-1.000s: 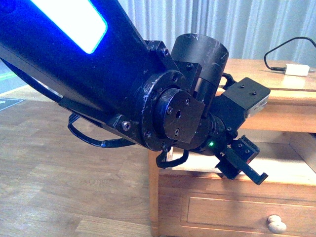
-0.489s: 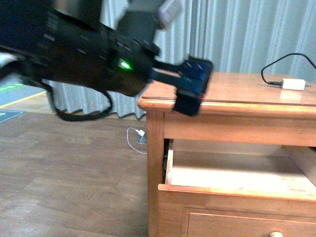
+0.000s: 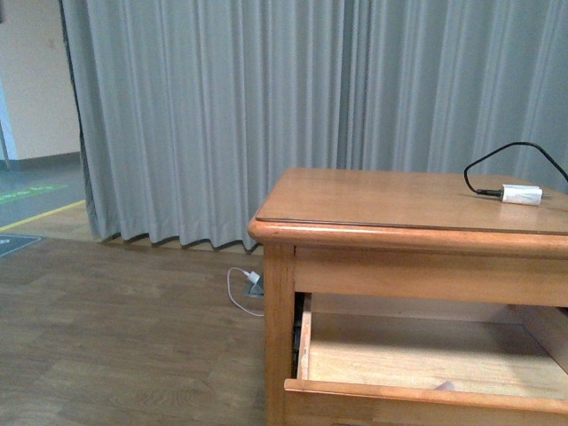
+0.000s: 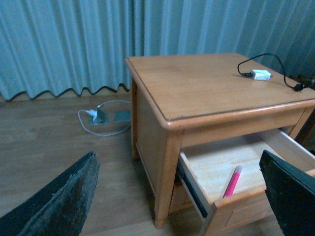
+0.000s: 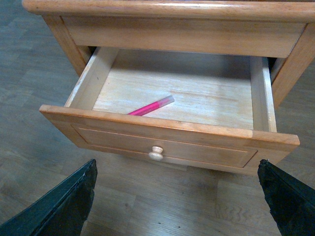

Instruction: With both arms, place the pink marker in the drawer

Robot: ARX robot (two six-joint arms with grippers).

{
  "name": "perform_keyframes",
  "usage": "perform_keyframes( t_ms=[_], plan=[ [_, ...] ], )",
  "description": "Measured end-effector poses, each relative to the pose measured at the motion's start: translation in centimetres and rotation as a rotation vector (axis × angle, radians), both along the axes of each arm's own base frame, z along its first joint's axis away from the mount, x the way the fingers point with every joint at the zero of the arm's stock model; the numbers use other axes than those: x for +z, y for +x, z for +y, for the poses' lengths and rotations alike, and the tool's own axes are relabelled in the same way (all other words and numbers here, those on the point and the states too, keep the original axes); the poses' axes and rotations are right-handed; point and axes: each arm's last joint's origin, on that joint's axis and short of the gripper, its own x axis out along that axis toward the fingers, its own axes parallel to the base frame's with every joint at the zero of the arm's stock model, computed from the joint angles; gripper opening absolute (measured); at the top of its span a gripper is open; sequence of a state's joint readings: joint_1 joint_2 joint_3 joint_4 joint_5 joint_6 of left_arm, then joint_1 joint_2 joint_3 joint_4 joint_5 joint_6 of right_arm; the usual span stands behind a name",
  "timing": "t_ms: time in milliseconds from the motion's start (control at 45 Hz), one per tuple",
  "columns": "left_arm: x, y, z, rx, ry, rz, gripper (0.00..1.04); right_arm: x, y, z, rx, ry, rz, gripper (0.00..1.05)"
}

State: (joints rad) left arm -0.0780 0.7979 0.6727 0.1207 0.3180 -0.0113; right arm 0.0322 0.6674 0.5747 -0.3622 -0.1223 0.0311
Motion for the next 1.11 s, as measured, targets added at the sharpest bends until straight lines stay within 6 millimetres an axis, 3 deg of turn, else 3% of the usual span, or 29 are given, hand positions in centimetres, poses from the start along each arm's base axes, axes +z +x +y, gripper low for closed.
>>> perform_keyframes(
  t_ms=[133, 289, 578, 733, 1111],
  plan=[
    [-3.0, -3.4, 1.2, 0.068, -0.011, 0.075, 0.99, 0.0, 0.0, 0.0, 0.0, 0.0, 0.0, 0.96],
    [-6.4, -5.4, 2.2, 0.132, -0.071, 0.168, 0.99, 0.0, 0.0, 0.0, 0.0, 0.0, 0.0, 0.96],
    [-6.8, -5.6, 2.4, 0.168, -0.091, 0.163, 0.98, 0.0, 0.0, 0.0, 0.0, 0.0, 0.0, 0.96],
    [-8.2, -6.0, 2.3, 0.381, -0.027, 0.004, 0.73, 0.0, 0.0, 0.0, 0.0, 0.0, 0.0, 0.96],
    [-11.7, -6.7, 2.3, 0.398, 0.004, 0.002, 0.11, 0.0, 0.0, 0.0, 0.0, 0.0, 0.0, 0.96]
  ],
)
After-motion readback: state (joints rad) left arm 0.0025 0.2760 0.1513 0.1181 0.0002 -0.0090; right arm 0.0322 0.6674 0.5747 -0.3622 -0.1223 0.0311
